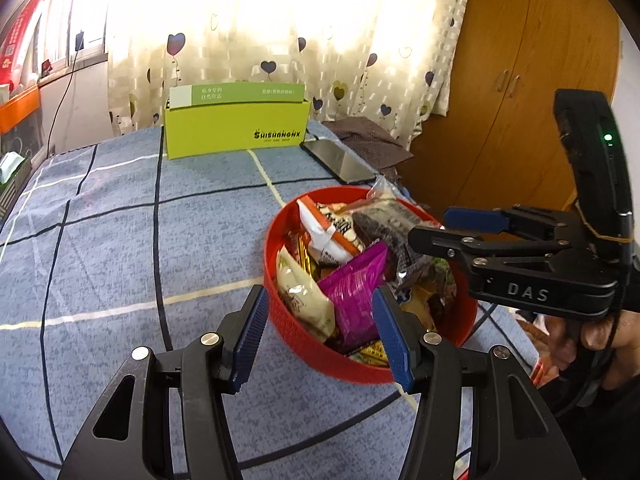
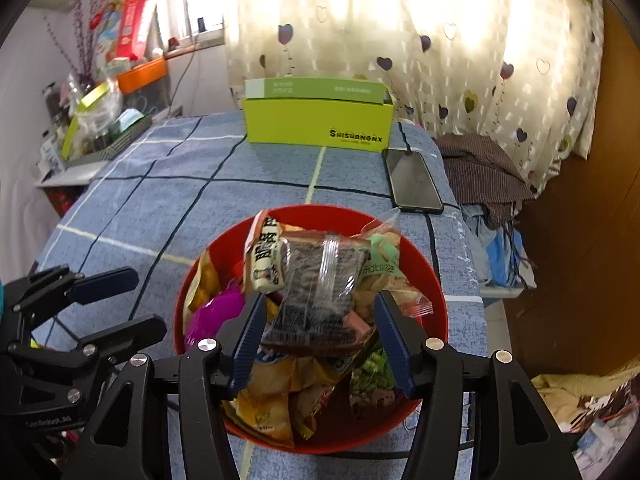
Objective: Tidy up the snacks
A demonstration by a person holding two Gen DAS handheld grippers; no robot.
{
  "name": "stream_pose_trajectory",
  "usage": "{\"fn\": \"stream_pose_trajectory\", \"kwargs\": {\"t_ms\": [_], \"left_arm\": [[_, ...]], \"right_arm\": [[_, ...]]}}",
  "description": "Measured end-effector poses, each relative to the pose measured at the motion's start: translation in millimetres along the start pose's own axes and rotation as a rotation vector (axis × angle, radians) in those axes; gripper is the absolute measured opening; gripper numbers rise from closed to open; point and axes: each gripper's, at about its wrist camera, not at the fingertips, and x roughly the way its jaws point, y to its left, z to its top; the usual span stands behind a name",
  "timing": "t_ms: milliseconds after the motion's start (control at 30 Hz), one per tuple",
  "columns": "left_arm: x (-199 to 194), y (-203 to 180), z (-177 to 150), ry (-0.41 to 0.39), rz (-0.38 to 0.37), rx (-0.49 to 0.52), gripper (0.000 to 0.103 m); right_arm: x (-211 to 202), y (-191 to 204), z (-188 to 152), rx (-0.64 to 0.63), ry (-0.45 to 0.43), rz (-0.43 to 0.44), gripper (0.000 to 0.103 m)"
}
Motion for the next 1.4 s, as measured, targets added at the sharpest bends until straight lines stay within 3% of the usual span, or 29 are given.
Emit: {"fn": "stream_pose_trajectory", "kwargs": {"t_ms": [267,567,800,1400], "left_arm": [[-7,-5,-8,0.011,0.041,0.014,0.055],[-15,-2,-19,0.024,0.029,0.005,0.055],[-13,-8,-29,0.048,0.072,0.024,0.055],[0,-29,-38,0.088,0.083,0.061,0.055]], "right_arm": [[-19,2,-17,0.057,-0.043,0.028,0.062],[-31,11,-37,0.106,-0.068,0.011,0.068],[-31,11,-49,0.134,-0.048,-0.014,0.068],[-35,6,-67,0.143,-0.027,-0.021,0.068]]}}
